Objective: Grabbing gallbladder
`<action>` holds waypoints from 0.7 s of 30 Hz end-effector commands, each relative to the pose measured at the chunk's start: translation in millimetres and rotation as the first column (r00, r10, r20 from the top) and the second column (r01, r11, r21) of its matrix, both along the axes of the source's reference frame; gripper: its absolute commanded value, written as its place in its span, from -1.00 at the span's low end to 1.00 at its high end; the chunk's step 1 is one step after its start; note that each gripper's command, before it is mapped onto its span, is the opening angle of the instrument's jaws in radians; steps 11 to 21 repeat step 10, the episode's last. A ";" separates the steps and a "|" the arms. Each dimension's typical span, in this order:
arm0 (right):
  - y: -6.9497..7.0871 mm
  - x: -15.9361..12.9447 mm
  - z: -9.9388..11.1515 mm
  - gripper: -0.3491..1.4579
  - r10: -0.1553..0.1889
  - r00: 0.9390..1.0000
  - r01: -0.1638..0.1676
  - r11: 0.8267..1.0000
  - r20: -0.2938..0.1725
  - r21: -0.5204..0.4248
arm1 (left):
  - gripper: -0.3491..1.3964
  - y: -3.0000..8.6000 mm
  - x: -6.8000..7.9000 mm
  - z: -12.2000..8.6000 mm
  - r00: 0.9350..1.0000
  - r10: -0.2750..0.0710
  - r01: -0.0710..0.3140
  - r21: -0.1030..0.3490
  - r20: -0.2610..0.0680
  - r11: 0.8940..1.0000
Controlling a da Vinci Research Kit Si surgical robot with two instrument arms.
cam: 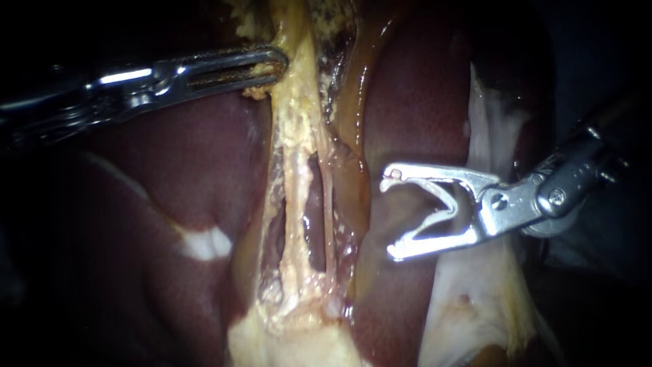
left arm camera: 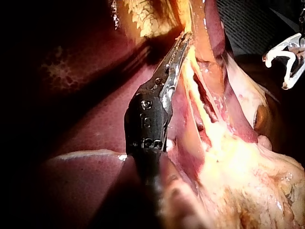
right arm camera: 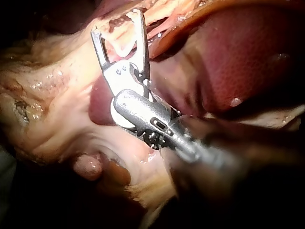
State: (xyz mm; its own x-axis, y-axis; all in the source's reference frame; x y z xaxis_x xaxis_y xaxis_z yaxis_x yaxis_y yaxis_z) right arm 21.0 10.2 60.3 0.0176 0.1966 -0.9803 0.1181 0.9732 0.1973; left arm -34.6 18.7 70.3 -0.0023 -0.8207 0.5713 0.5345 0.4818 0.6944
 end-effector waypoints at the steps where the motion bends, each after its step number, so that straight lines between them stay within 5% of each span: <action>1: 0.0 0.0 0.0 0.04 0.000 1.000 0.000 1.000 0.000 0.000 | -1.00 0.0 0.0 -0.1 1.000 0.004 -0.004 0.000 -0.001 1.000; 21: 0.0 0.1 0.0 0.04 0.000 1.000 0.000 1.000 0.001 0.000 | -1.00 0.0 0.1 -0.1 1.000 0.002 -0.002 0.006 -0.002 1.000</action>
